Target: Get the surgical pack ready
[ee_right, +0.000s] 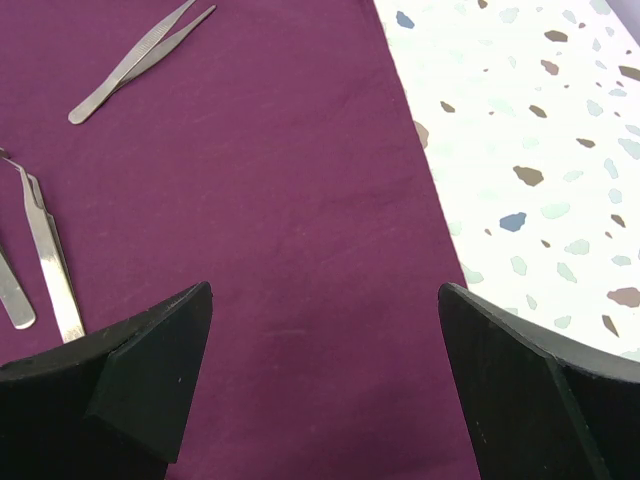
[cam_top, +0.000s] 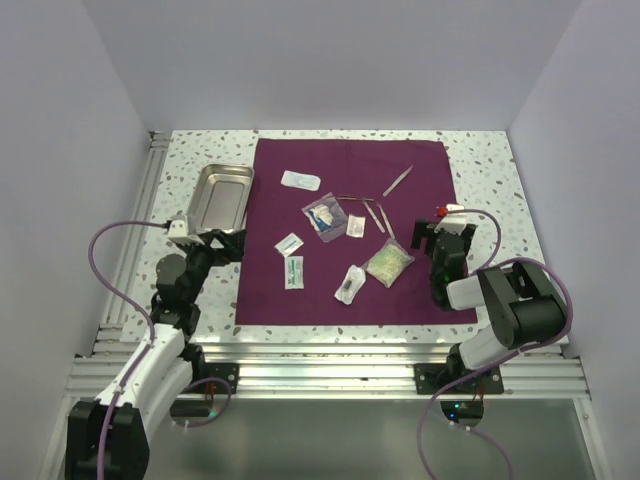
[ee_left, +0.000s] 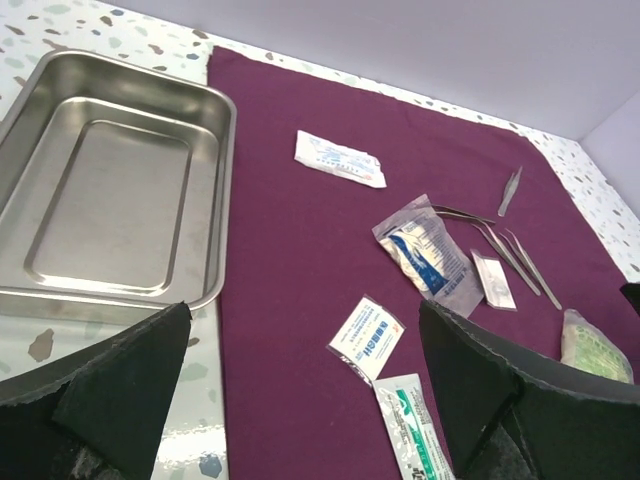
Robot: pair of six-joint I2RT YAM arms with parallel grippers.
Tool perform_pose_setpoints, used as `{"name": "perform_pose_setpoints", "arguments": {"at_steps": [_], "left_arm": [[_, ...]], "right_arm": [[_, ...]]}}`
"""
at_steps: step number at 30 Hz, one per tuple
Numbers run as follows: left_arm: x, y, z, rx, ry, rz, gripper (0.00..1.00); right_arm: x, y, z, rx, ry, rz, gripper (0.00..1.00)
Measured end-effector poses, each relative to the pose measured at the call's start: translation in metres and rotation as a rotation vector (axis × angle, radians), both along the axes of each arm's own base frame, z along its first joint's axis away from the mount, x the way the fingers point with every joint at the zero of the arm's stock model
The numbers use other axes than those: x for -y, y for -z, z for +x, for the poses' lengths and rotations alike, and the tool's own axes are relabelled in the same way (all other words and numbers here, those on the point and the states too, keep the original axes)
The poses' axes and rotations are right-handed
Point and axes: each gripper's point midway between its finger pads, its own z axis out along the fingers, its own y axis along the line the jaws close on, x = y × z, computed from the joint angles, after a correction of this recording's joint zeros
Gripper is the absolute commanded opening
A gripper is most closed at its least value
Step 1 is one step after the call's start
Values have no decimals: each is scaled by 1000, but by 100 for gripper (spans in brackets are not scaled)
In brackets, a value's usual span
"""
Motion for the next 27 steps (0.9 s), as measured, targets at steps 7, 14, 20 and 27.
{"name": "perform_pose_setpoints", "arguments": {"at_steps": [7, 14, 20, 27], "left_arm": [[4, -7, 0, 28, 22, -4, 100], [4, 0, 3, -8, 18, -13, 100], [8, 20, 13, -108, 15, -60, 97], [30, -5, 37, -88, 138, -45, 100]], "right_arm": [[0, 0, 0, 0, 0, 0, 99], [1, 0, 0, 0, 3, 0, 99], [6, -9, -2, 32, 37, -1, 99], [13, -73, 3, 66, 179, 120, 99]]}}
